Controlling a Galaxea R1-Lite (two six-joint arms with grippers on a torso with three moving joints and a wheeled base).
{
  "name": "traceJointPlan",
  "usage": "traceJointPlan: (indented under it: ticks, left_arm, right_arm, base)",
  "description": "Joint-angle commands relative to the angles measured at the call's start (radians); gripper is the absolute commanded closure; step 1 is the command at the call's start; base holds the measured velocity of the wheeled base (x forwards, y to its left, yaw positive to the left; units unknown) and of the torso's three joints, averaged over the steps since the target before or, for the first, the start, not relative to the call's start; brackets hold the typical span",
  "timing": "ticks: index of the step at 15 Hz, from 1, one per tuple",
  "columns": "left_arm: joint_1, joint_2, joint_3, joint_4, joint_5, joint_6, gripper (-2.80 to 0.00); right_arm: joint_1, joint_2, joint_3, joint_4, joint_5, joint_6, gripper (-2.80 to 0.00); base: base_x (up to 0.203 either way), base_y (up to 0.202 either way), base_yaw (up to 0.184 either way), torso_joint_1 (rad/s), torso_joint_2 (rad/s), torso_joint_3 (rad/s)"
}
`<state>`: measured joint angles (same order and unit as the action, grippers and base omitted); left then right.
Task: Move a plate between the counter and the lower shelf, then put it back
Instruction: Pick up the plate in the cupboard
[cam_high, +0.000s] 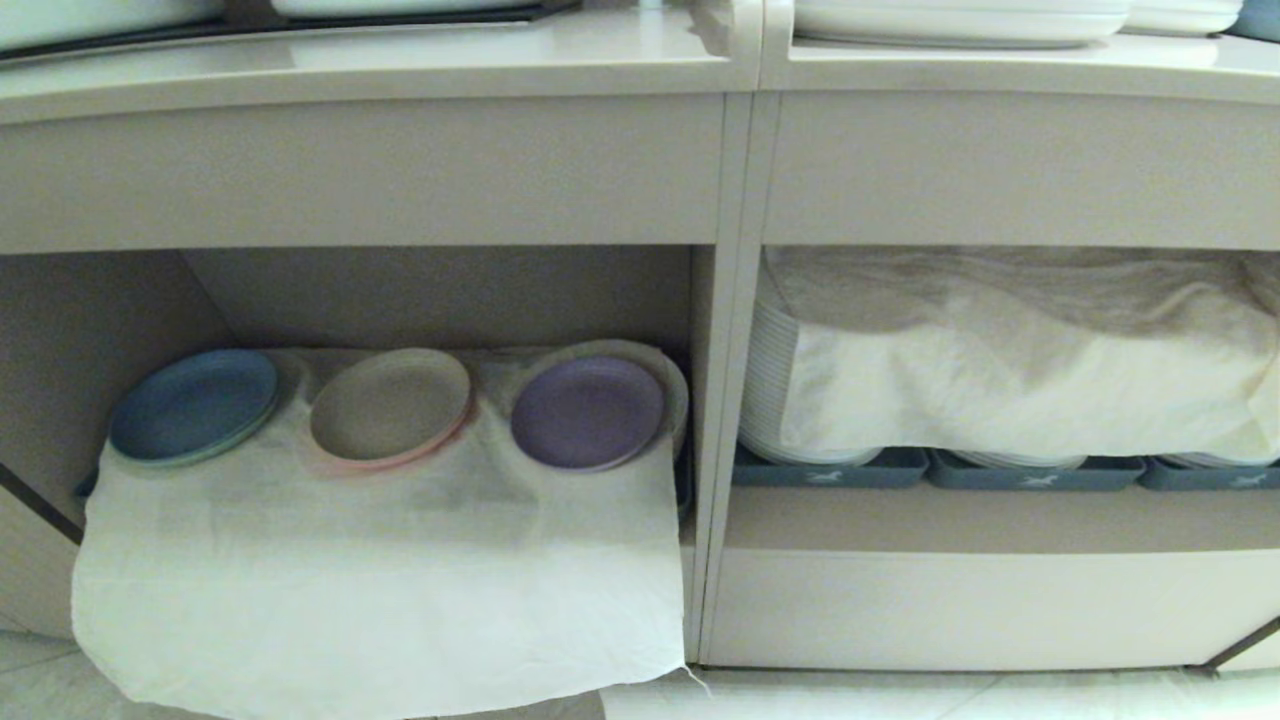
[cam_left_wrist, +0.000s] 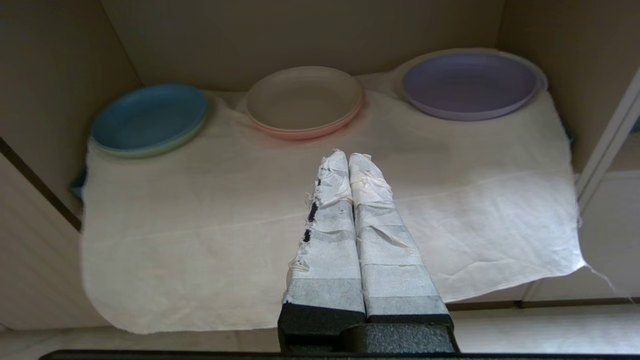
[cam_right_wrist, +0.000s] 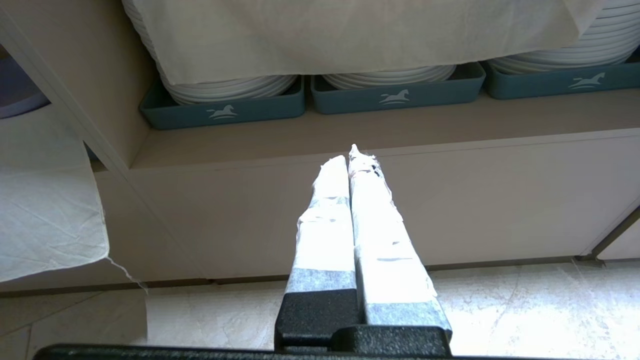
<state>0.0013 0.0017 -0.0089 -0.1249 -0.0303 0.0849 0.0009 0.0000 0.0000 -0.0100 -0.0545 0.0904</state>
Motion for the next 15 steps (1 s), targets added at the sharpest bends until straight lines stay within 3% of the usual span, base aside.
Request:
traceJointPlan:
  ticks: [1, 5, 8, 11, 15]
  left_arm:
    - [0.0, -0.002, 0.0, 0.002, -0.005, -0.023, 0.0]
    - [0.0, -0.002, 0.0, 0.001, -0.004, -0.033, 0.0]
    - [0.0, -0.002, 0.0, 0.002, 0.001, -0.09, 0.0]
    - [0.0, -0.002, -0.004, 0.02, -0.007, -0.108, 0.0]
    - [0.0, -0.002, -0.013, 0.044, 0.024, -0.071, 0.0]
  right_arm:
    - [0.001, 0.0, 0.0, -0.001, -0.001, 0.0, 0.0]
    - [0.001, 0.0, 0.0, -0.001, -0.001, 0.0, 0.0]
    - [0.0, 0.0, 0.0, -0.001, -0.001, 0.0, 0.0]
    - [0.001, 0.0, 0.0, -0.001, -0.001, 0.0, 0.0]
    - [-0.001, 0.0, 0.0, -0.001, -0.001, 0.0, 0.0]
  base:
    - [0.0, 0.0, 0.0, 0.0, 0.0, 0.0]
    - [0.0, 0.0, 0.0, 0.0, 0.0, 0.0]
    - [0.0, 0.0, 0.0, 0.0, 0.0, 0.0]
    - [0.0, 0.0, 0.0, 0.0, 0.0, 0.0]
    - [0.0, 0.0, 0.0, 0.0, 0.0, 0.0]
